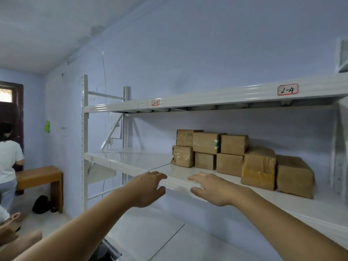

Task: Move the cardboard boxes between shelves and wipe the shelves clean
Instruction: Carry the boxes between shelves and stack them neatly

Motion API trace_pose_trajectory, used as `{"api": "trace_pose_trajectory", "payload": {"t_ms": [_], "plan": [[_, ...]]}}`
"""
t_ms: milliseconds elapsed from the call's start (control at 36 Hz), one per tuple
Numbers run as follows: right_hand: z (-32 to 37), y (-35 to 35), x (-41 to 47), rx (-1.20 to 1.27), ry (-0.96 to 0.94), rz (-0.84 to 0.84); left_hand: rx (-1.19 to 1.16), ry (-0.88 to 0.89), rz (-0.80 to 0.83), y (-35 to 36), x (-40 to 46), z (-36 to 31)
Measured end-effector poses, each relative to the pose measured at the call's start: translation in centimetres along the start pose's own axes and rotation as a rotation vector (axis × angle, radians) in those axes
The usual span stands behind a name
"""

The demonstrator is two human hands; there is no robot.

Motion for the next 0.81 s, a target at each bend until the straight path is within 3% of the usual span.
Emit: {"api": "trace_pose_trajectory", "payload": {"t_ms": [389,583,806], "plan": [[-4.2,0.8,13.4,0.004,0.038,-0.083,-0.061,0.063,-0.071,3.7,15.3,7.5],[-5.3,0.8,19.7,0.133,0.134,-0.208,-0.138,0.11,-0.135,4.9,23.4,11.6],[-6.4,-4.2,26.6,0.239,0.262,-0.484,-0.538,0.106,-0.226,3.1,34.5,15.2]]}}
Point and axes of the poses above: each hand's wrist, its own x-axis towards the middle knuckle, its own y-axis out of the palm, z = x × y, the point moved 7 cm from there along x, towards the middle knuckle, and after that the axes turned 6 degrees about -z, right-handed, at the moved point
